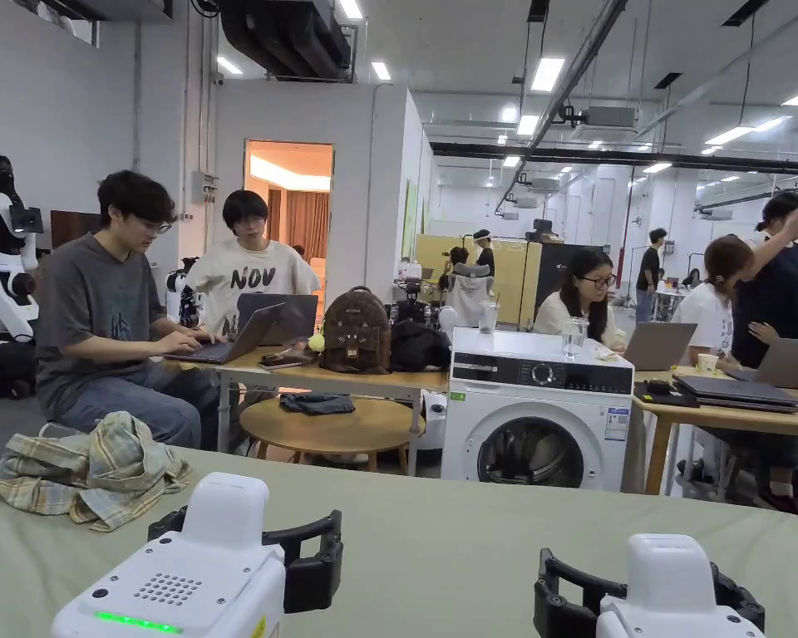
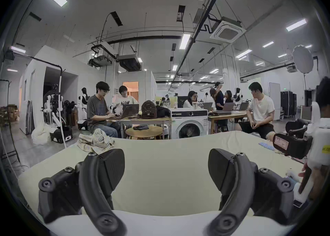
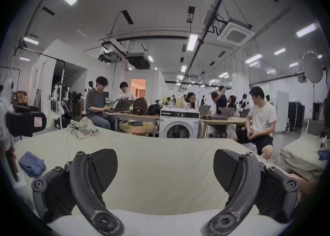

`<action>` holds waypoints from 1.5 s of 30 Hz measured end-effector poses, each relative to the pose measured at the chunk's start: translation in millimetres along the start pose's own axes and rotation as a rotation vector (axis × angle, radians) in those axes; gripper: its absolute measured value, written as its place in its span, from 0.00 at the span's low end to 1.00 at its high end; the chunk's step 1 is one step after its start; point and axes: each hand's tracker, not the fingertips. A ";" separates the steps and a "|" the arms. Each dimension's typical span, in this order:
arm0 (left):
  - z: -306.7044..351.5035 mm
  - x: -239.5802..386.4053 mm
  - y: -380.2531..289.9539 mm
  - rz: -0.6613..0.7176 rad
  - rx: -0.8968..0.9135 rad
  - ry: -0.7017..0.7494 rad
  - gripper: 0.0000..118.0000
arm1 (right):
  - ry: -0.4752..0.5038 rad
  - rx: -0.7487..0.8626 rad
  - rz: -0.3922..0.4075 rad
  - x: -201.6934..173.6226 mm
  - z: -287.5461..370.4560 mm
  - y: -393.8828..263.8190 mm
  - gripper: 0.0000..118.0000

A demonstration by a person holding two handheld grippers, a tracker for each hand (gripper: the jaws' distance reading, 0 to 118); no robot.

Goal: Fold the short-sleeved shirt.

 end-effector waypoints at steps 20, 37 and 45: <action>5.6 4.5 6.0 0.009 0.004 -0.075 0.82 | 0.091 -0.136 -0.234 -1.3 -6.8 9.0 0.92; 2.0 9.4 0.2 -0.004 -0.024 -0.107 0.82 | 0.019 -0.185 -0.364 13.2 -11.7 11.1 0.92; 3.1 11.3 -1.9 -0.014 -0.022 -0.108 0.82 | 0.026 -0.176 -0.291 4.1 -10.5 8.8 0.92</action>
